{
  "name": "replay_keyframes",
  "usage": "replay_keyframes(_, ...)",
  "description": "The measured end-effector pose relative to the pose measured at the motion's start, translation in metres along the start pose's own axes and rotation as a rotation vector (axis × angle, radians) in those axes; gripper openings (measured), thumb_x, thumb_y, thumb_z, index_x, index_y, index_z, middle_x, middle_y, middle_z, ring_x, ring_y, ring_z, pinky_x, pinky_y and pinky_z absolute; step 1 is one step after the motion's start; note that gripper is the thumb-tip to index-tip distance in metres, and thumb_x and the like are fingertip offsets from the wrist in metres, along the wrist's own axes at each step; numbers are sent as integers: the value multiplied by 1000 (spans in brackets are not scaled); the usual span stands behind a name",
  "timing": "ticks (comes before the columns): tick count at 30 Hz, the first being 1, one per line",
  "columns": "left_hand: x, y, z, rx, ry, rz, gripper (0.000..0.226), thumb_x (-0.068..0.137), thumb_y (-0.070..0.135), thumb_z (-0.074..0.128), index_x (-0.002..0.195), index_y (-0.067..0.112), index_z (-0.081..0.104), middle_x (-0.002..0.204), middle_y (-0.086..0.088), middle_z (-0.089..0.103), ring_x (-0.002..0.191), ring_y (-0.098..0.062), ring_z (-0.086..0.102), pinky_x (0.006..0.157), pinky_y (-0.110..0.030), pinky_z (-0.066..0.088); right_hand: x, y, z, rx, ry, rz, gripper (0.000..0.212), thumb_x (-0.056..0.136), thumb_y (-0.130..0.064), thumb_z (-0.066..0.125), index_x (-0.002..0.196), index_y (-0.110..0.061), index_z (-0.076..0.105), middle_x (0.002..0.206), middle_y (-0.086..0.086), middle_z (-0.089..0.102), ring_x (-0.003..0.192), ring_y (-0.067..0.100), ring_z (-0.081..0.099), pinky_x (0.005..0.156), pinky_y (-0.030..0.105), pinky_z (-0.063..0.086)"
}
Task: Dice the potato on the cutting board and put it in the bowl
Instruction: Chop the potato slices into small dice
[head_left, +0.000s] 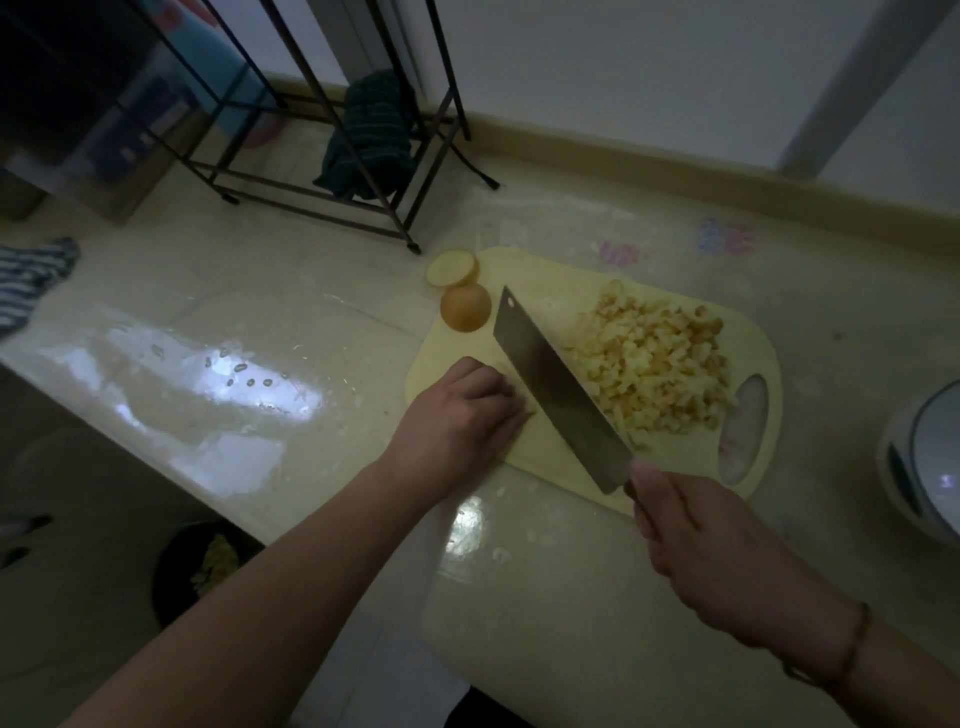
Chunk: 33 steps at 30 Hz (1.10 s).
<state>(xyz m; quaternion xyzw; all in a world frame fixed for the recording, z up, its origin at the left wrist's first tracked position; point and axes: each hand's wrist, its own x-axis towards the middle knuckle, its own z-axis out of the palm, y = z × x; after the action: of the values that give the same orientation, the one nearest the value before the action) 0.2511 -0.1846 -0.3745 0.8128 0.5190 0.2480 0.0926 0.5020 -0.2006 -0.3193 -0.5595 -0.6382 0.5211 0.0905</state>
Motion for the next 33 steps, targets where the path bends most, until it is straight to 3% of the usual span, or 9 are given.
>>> replay_keyframes(4, 0, 1, 1, 23, 26, -14, 24, 94, 24, 64, 88, 4, 78, 88, -9, 68, 83, -26, 62, 64, -36, 53, -2, 0, 5, 0, 8, -21, 74, 87, -72, 19, 62, -8, 47, 48, -1, 47, 45, 6, 42, 55, 33, 37)
replay_keyframes(8, -5, 3, 2, 74, 59, -6, 22, 93, 22, 65, 86, 5, 77, 85, -8, 68, 83, -27, 62, 61, -37, 54, -9, -2, 6, -17, 21, -80, 70, 86, -72, 23, 60, -12, 46, 49, -4, 51, 47, 9, 46, 58, 37, 40)
replay_keyframes(11, -5, 5, 2, 93, 74, -13, 19, 92, 19, 66, 85, 6, 78, 85, -7, 69, 80, -27, 62, 59, -36, 53, -15, -8, 8, -35, 7, -101, 59, 87, -65, 25, 58, -18, 46, 50, -8, 53, 51, 10, 50, 61, 36, 42)
replay_keyframes(16, -5, 6, 1, 80, 63, -25, 23, 95, 21, 61, 89, 9, 79, 86, -5, 71, 79, -29, 64, 59, -37, 53, -18, -6, 12, -119, 34, -131, 54, 86, -63, 24, 57, -22, 43, 56, -16, 54, 56, 7, 49, 58, 23, 36)
replay_keyframes(20, -3, 4, 1, 84, 58, -14, 20, 94, 20, 63, 91, 10, 79, 85, -5, 70, 77, -29, 62, 59, -35, 52, -25, 2, 14, -141, 52, -141, 54, 88, -66, 22, 59, -26, 44, 60, -21, 56, 59, 3, 51, 59, 25, 33)
replay_keyframes(24, -1, 5, 1, 72, 83, -7, 19, 93, 19, 64, 88, 9, 79, 85, -5, 71, 74, -28, 62, 60, -33, 51, -32, 7, 16, -189, 84, -116, 67, 78, -77, 10, 66, -26, 51, 60, -7, 58, 69, 7, 57, 63, 26, 38)
replay_keyframes(26, -2, 5, 1, 67, 88, -5, 22, 95, 20, 62, 88, 8, 80, 84, -5, 72, 73, -29, 62, 60, -34, 52, -28, 4, 17, -189, 72, -116, 67, 84, -73, 8, 66, -25, 51, 59, -6, 57, 68, 9, 57, 64, 28, 36)
replay_keyframes(29, -5, 4, 2, 70, 71, 15, 20, 94, 20, 63, 91, 9, 79, 86, -5, 72, 75, -28, 63, 62, -34, 52, -12, -9, 18, -198, 32, -116, 58, 84, -65, 14, 64, -22, 49, 59, -5, 55, 63, 9, 54, 61, 25, 31)
replay_keyframes(33, -4, 1, 0, 75, 47, 29, 18, 94, 19, 63, 92, 10, 80, 89, -4, 73, 77, -27, 64, 61, -35, 54, 4, -11, 17, -143, 23, -103, 57, 85, -62, 22, 61, -18, 49, 54, -4, 53, 58, 7, 53, 57, 17, 37)
